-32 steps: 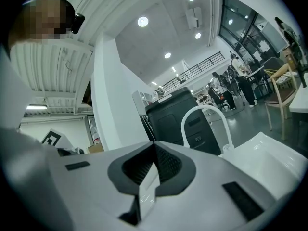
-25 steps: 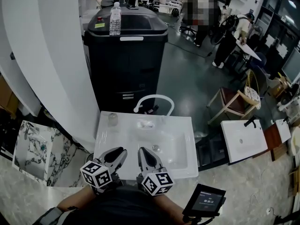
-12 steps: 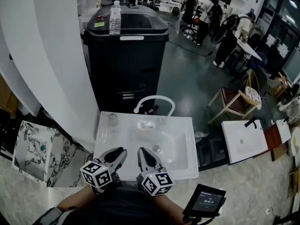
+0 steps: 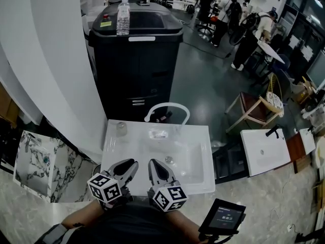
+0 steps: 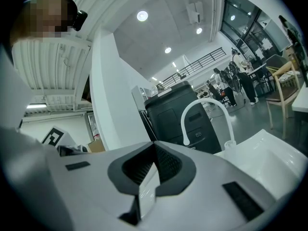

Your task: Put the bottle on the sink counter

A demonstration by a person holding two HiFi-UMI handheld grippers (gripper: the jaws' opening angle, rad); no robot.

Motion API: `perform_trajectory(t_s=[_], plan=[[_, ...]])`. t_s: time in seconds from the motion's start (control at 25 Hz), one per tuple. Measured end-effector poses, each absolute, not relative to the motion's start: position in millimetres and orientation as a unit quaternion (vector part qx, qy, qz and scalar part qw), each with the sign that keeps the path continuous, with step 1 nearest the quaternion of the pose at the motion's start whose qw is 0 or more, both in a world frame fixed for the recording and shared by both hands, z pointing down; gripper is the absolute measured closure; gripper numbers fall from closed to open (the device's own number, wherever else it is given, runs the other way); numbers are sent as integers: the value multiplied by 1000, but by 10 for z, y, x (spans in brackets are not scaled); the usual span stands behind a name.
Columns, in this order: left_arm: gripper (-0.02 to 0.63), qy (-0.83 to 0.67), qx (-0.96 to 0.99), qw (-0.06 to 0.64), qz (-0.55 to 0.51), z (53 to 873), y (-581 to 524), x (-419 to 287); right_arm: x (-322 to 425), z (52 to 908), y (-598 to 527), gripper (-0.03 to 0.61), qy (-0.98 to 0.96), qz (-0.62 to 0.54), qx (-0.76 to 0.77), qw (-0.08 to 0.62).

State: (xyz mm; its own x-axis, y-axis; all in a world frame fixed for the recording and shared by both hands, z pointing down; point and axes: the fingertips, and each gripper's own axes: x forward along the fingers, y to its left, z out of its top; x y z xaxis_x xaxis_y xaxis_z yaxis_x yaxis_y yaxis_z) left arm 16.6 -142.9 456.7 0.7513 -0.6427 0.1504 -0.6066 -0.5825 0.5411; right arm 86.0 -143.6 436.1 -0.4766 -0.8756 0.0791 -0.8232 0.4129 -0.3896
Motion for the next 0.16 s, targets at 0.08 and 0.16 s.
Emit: perform_trajectory(t_s=[0.08, 0.16], plan=[[534, -350, 888, 295, -29, 4588, -1450, 173, 857, 4360, -1458, 583, 838, -191, -506, 70], [534, -349, 888, 297, -28, 4602, -1472, 176, 851, 4356, -1482, 583, 838, -192, -506, 72]])
